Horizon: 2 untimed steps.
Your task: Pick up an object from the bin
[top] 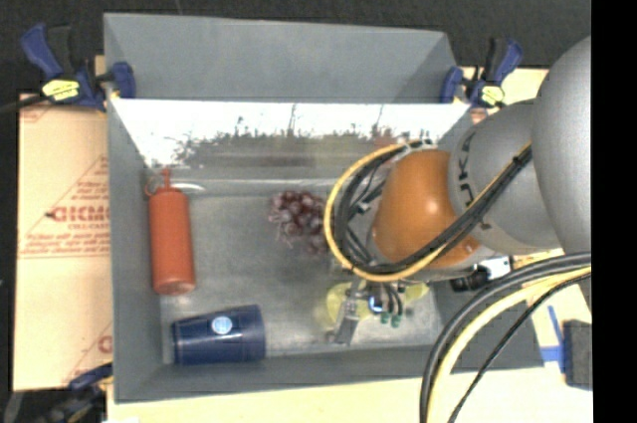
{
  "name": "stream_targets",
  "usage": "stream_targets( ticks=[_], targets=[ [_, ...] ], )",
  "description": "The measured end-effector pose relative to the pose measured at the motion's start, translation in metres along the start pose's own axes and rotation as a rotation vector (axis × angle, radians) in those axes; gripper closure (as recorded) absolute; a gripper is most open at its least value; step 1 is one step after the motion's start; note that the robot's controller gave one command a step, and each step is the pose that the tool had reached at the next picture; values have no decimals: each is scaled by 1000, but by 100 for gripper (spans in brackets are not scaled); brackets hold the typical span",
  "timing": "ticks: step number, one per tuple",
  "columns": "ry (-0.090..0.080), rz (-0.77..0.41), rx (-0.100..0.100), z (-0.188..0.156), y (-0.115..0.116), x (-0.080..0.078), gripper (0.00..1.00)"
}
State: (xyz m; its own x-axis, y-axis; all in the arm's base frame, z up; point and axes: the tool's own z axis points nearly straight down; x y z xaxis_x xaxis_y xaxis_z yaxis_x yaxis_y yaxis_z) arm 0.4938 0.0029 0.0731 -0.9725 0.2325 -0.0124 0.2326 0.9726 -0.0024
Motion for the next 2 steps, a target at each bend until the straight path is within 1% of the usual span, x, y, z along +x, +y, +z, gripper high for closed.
stream_targets(
  ticks=[1, 2],
  targets=[
    [-2, -41, 1, 3, -30, -5, 100],
    [-2, -41, 1, 3, -30, -5, 100]
  ],
)
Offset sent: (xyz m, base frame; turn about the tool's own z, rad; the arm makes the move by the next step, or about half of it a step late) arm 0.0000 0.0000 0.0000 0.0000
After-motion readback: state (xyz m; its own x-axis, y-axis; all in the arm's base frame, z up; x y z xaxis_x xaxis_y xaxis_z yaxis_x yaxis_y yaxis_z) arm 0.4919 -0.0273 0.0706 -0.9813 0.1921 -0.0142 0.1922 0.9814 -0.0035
